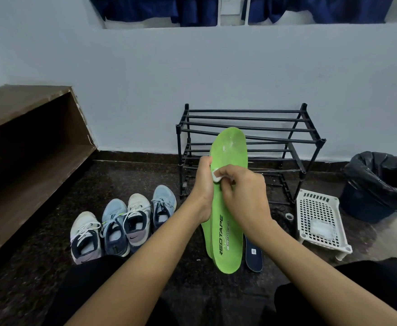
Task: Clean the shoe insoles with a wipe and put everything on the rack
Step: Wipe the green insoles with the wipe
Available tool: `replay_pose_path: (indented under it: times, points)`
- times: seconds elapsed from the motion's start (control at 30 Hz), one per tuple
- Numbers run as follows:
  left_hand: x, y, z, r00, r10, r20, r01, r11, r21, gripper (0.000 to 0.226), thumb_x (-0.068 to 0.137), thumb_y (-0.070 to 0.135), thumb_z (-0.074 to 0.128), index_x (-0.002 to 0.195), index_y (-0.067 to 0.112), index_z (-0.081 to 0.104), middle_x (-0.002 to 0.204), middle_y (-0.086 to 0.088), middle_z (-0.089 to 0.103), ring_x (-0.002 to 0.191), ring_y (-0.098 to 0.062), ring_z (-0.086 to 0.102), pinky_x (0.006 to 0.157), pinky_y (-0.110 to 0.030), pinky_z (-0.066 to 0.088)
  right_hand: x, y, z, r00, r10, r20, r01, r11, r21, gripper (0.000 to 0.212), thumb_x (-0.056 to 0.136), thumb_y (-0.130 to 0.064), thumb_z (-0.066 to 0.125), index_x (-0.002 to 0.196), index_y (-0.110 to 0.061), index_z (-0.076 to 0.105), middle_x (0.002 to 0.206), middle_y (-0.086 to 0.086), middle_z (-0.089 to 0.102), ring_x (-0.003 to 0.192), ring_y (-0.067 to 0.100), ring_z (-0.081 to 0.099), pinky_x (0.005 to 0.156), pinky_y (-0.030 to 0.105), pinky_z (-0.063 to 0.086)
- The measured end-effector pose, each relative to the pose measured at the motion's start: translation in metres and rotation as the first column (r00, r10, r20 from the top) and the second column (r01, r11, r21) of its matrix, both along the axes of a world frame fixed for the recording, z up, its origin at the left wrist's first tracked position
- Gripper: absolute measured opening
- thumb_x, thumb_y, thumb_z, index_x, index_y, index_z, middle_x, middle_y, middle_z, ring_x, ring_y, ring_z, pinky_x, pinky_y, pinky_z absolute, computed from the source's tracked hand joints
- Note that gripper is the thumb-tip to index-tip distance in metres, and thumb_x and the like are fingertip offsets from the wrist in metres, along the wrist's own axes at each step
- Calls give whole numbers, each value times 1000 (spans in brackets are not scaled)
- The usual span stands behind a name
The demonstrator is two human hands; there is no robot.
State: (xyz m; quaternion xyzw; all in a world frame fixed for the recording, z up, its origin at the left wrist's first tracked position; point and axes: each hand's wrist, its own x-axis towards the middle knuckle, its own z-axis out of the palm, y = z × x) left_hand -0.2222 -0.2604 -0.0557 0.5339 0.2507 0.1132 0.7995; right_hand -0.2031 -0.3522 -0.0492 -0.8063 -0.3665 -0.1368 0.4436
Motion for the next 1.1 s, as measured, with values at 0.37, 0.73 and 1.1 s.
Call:
replay_pose_path:
  times: [0.37,0.73,1.1]
  points:
    - [-1,-4,2,999,38,-30,-39,998,-48,55,93,43,33,50,21,60,54,1,56,54,-17,53,55,-26,41,5,-1,0,1000,7,-25,-7,1000,-6,26,79,5,57,86,-15,72,81,-1,70,73,21,63,71,32,50]
    - [-1,9,12,994,104,-20,-106,989,-107,44,87,45,39,68,14,62,69,-5,60,62,-21,55,58,-28,42,-8,-1,-3,998,56,-15,-57,998,-32,25,80,3,58,90,-15,72,84,-1,71,77,21,64,74,33,51]
    - [-1,9,4,999,29,-35,-33,994,-103,61,91,45,34,45,19,64,54,0,59,50,-17,54,54,-25,40,2,3,-3,999,21,-42,-22,999,-33,25,81,3,56,89,-14,73,85,-1,71,78,19,63,75,32,50]
